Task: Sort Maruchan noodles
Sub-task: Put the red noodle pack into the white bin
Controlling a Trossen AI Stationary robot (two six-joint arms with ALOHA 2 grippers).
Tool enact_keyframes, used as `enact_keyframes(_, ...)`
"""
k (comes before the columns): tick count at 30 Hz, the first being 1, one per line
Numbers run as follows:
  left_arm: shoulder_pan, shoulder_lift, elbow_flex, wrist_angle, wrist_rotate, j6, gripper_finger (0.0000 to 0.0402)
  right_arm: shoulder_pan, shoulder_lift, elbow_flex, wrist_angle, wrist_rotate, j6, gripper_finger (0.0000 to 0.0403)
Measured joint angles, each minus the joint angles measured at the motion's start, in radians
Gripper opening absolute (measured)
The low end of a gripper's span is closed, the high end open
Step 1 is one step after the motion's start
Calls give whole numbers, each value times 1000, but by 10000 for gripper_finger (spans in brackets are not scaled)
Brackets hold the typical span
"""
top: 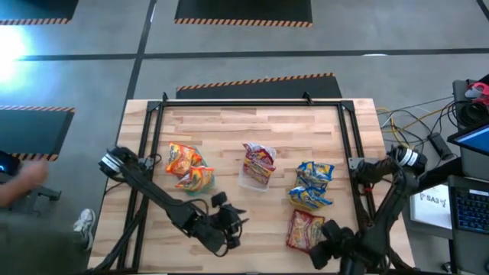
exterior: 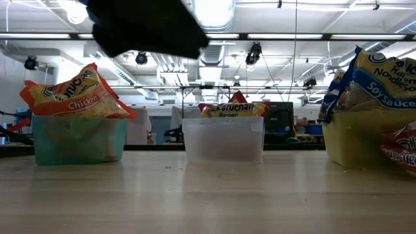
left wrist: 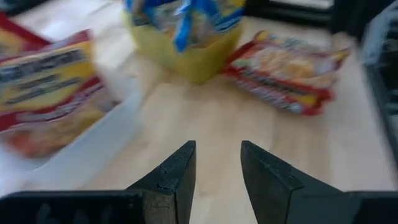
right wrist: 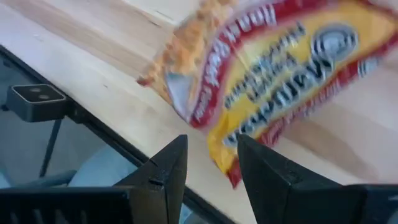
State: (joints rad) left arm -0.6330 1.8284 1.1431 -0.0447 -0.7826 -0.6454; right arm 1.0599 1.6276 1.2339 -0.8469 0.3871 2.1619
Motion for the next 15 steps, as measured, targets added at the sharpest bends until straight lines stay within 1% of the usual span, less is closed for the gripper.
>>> enact_keyframes(5, 9, 30, 0, 169, 81, 72, 110, 20, 25, -7, 5, -63, 101, 144)
enact_keyframes(10, 13, 48, 0, 238, 99, 85, 110, 20, 31, -16, 10, -81, 113, 182)
enact_keyframes(15, 25, 100, 0, 357, 166, 94, 110, 20, 32, -55, 8, -81, 118, 220)
